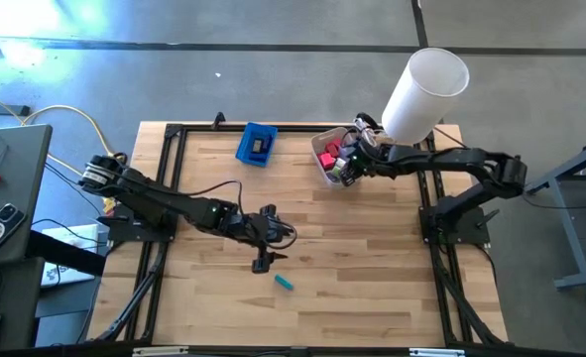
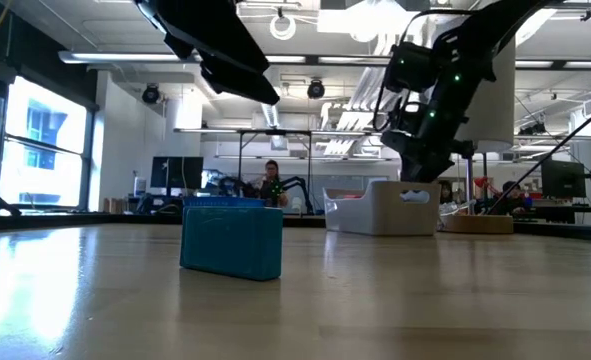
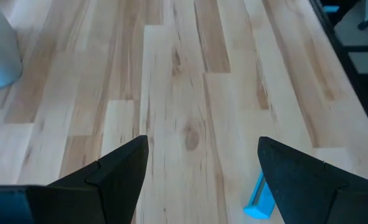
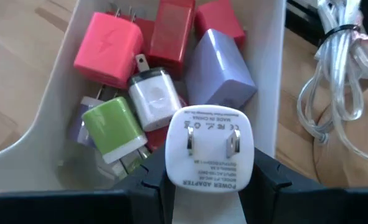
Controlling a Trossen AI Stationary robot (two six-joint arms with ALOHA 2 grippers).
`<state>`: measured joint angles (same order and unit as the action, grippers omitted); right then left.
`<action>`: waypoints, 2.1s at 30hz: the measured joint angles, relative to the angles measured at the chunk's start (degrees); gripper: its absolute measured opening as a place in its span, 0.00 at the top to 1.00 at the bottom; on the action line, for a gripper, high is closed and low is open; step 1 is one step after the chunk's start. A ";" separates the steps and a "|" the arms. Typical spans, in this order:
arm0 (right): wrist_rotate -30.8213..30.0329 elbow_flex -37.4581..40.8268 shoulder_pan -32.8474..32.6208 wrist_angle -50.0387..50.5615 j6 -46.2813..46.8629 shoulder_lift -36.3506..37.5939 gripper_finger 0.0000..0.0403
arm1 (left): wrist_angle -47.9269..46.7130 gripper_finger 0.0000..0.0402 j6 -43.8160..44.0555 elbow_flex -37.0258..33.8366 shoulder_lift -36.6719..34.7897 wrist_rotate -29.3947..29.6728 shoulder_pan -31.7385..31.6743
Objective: Pick & Place Office items
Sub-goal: Put the light pink charger adapter into the white bin, then put the light blue digital timer into the blue bin
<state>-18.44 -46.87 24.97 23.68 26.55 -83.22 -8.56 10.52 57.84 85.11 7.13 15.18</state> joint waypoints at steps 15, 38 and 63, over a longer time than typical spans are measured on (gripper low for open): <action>0.76 0.00 2.19 -0.59 -0.80 -0.73 0.71 | 0.00 0.27 -0.02 0.00 0.02 -2.81 0.07; 4.92 0.00 2.14 -2.15 -0.89 -0.73 0.60 | 0.00 0.27 -0.02 0.00 -0.01 -2.86 0.07; 10.05 -0.09 -2.53 -7.11 -5.57 13.18 0.47 | -5.68 0.27 -6.58 0.02 -0.05 -10.87 2.60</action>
<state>-8.38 -46.96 22.44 16.58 20.98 -70.04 -14.23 3.94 57.87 85.06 -3.74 17.78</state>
